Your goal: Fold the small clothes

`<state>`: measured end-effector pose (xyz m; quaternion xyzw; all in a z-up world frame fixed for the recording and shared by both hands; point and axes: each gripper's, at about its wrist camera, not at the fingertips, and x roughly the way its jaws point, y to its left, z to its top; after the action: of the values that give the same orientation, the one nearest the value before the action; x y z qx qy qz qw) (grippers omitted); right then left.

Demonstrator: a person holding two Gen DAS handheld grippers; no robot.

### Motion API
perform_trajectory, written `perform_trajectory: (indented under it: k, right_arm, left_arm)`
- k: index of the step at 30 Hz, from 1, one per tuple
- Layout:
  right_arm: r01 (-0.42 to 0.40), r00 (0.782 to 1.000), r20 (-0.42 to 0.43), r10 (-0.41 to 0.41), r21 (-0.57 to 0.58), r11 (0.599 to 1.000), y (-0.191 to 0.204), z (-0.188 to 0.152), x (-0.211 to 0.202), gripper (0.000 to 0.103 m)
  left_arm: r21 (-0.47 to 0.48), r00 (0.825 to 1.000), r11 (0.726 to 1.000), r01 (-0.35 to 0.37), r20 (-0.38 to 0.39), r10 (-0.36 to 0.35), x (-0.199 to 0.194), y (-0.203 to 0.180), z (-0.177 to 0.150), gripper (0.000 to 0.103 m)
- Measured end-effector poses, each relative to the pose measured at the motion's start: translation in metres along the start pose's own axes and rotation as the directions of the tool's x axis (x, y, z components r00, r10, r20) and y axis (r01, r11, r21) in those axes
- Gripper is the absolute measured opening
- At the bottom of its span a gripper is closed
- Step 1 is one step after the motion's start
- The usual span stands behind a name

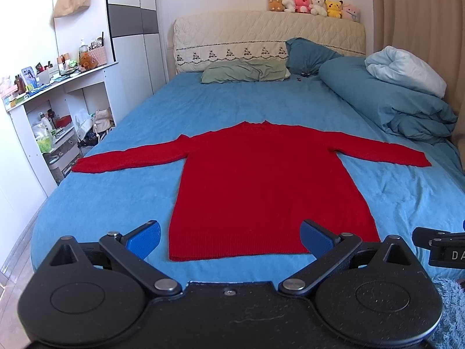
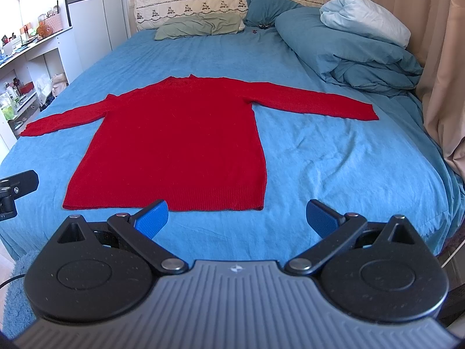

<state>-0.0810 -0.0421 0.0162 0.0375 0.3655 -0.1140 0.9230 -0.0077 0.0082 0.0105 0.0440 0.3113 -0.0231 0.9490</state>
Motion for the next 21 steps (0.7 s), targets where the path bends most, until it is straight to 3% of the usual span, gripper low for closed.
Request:
perform_trajectory:
  k: [21]
  right_arm:
    - [-0.004, 1.000, 0.003, 0.004, -0.001, 1.000, 0.0030, 0.0004, 0.0006, 0.103]
  left_arm:
    - [-0.011, 1.000, 1.000, -0.002, 0.005, 0.002, -0.0029, 0.0018, 0.0009, 0.103]
